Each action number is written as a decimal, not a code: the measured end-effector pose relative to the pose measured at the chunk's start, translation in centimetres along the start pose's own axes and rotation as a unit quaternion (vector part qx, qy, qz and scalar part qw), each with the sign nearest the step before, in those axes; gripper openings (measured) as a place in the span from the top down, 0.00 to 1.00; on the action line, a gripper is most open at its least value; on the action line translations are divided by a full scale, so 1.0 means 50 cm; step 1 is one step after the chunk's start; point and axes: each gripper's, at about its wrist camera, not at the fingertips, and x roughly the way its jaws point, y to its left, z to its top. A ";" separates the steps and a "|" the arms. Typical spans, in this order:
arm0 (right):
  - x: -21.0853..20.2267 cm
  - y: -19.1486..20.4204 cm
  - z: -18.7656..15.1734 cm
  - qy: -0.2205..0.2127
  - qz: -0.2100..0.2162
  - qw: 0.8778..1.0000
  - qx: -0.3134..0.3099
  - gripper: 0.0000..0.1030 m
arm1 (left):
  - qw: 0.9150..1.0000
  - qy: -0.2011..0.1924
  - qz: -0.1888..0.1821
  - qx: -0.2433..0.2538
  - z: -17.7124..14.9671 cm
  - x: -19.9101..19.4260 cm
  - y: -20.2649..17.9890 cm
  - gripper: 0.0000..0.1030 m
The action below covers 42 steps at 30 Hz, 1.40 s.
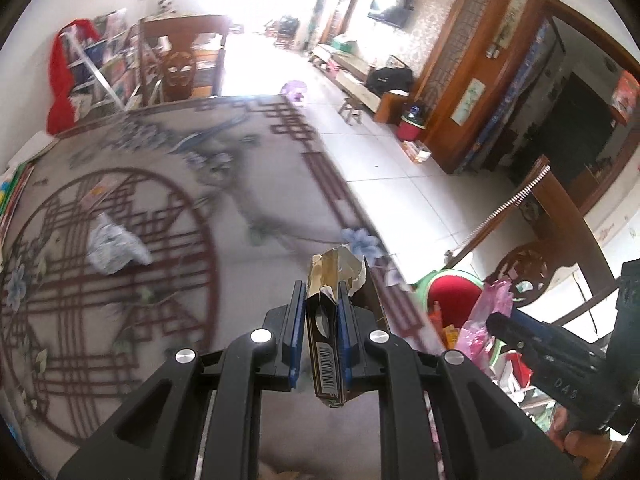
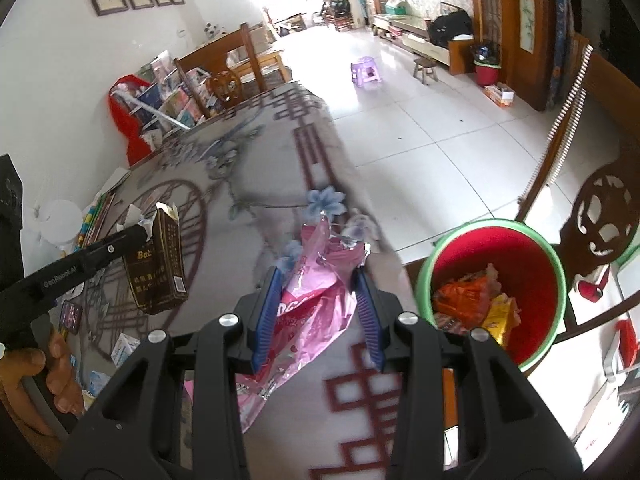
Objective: Collect trash
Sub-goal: 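Carry the cigarette box and pink wrapper over the red bucket with both tools, then open both tools to drop the box and wrapper into the bucket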
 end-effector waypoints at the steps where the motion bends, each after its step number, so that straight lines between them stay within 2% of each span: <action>1: -0.003 -0.014 0.001 -0.001 -0.003 1.000 0.004 0.64 | 1.000 0.001 -0.005 0.008 0.004 0.006 -0.023 0.88; 9: -0.034 -0.156 0.007 -0.014 -0.036 0.998 0.052 0.64 | 0.998 0.011 -0.044 0.050 0.015 0.054 -0.161 0.88; 21: -0.058 -0.326 0.001 -0.021 -0.074 0.990 0.116 0.64 | 0.987 0.069 -0.091 0.113 0.001 0.165 -0.339 0.88; 27: -0.061 -0.373 0.009 -0.026 -0.092 0.987 0.130 0.64 | 0.981 0.078 -0.108 0.140 0.010 0.200 -0.405 0.88; 36: -0.049 -0.404 0.020 -0.025 -0.110 0.986 0.120 0.63 | 0.980 0.082 -0.110 0.146 0.025 0.237 -0.453 0.87; 38: -0.050 -0.408 0.021 -0.028 -0.109 0.986 0.121 0.61 | 0.980 0.085 -0.110 0.143 0.027 0.246 -0.458 0.72; 39: -0.051 -0.411 0.021 -0.031 -0.108 0.986 0.123 0.56 | 0.980 0.082 -0.110 0.141 0.027 0.247 -0.459 0.58; 40: -0.053 -0.414 0.021 -0.035 -0.106 0.986 0.126 0.53 | 0.981 0.078 -0.109 0.140 0.027 0.246 -0.458 0.52; 42: -0.056 -0.420 0.022 -0.042 -0.109 0.984 0.131 0.43 | 0.982 0.074 -0.104 0.141 0.027 0.245 -0.458 0.51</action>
